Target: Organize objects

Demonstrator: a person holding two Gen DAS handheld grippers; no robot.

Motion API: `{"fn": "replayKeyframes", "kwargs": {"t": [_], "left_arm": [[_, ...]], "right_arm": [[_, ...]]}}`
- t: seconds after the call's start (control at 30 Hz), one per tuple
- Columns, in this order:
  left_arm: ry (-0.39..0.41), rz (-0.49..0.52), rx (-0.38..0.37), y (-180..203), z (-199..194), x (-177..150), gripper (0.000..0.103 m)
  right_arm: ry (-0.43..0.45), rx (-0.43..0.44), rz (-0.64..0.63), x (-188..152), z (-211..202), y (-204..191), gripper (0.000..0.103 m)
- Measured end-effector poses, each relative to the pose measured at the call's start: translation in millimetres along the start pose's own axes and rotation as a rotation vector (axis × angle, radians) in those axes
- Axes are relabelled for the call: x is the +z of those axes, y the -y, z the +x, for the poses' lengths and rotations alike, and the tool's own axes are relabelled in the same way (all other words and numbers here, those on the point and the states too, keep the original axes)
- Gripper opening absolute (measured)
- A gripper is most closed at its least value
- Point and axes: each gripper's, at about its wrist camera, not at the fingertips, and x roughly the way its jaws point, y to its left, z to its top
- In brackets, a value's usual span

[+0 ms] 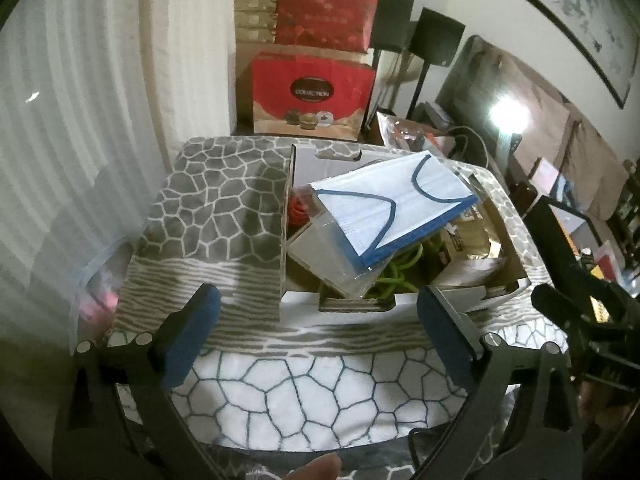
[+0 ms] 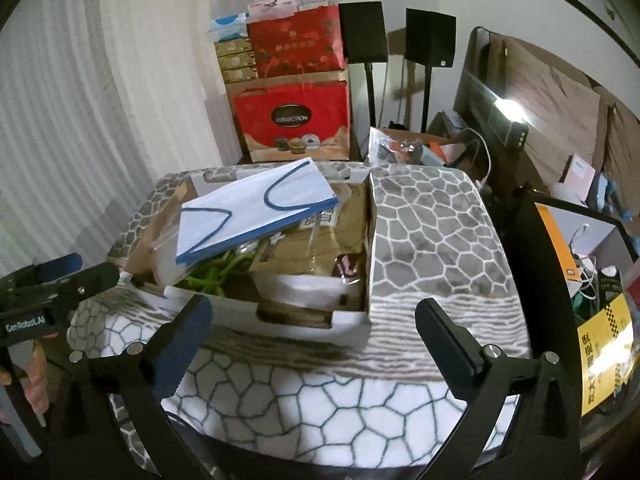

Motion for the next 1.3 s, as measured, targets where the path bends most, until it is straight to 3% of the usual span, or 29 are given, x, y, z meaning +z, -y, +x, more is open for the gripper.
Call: {"fn": "replayKeyframes", "kwargs": {"t": [0.37,0.57,1.3], "left_arm": [[0.003,-0.022,0.055,-1,-9,-11,0.103],[0.006,0.046,0.132,9,-9,-21,0.103],[0.003,0.044,0.117,10,-11,-26,0.103]], "right_arm": [[0.007,-0.032,0.071,-14,-7,-6,0.102],[0.012,-0.049,0.085,-20,-9,-7,0.102],[0.032,-0.084,0.04,-22,-14,-18,0.102]]}}
